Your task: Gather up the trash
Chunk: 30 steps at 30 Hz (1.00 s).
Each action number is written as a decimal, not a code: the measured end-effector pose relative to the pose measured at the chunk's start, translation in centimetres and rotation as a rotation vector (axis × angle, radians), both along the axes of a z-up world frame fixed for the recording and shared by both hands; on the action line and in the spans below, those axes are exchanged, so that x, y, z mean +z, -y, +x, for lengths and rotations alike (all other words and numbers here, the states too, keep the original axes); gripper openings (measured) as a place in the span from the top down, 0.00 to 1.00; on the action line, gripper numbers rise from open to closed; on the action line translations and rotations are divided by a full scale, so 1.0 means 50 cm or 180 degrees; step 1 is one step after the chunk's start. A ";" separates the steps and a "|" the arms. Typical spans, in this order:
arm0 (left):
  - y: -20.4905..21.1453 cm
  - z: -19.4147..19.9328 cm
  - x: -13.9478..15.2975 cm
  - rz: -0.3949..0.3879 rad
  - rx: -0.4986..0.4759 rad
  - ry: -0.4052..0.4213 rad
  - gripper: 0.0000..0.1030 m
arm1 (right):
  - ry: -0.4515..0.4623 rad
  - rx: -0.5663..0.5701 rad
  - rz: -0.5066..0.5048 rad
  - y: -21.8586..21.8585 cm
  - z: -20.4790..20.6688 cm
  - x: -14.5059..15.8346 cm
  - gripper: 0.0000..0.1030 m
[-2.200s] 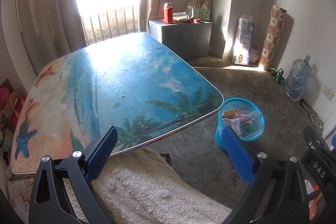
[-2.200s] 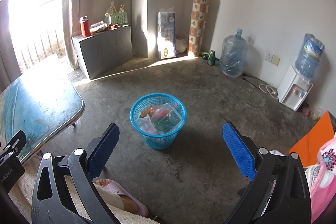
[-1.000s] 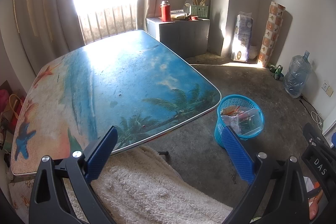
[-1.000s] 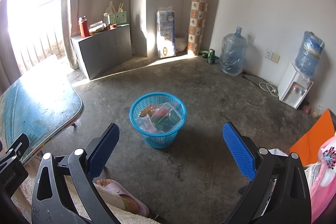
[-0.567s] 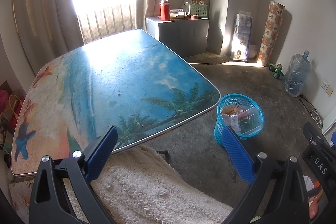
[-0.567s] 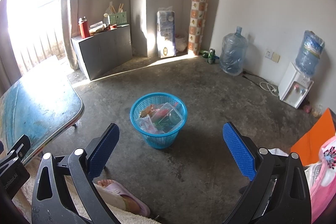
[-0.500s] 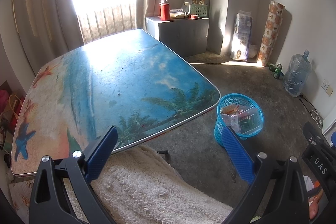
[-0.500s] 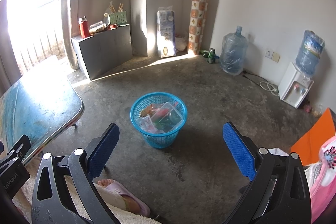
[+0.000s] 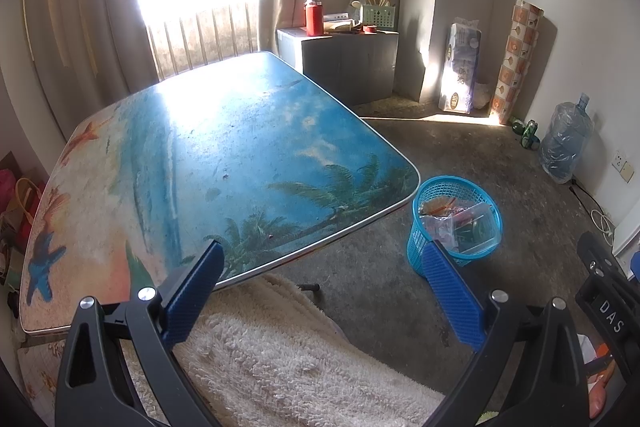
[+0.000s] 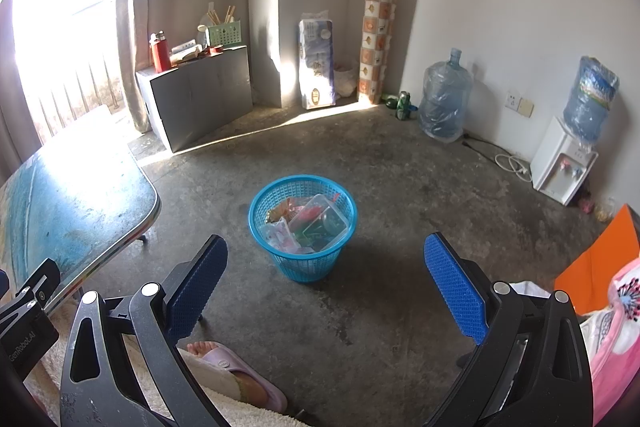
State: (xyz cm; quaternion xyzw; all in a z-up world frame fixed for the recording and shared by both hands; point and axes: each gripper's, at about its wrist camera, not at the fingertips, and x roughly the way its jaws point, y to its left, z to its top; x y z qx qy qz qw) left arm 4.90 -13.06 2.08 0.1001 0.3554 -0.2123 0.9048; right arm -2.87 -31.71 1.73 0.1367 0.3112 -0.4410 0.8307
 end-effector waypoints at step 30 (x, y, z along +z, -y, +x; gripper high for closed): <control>-0.007 0.004 -0.003 0.0042 -0.0018 -0.0129 0.05 | 0.0002 -0.0010 0.0017 -0.006 0.003 -0.005 0.08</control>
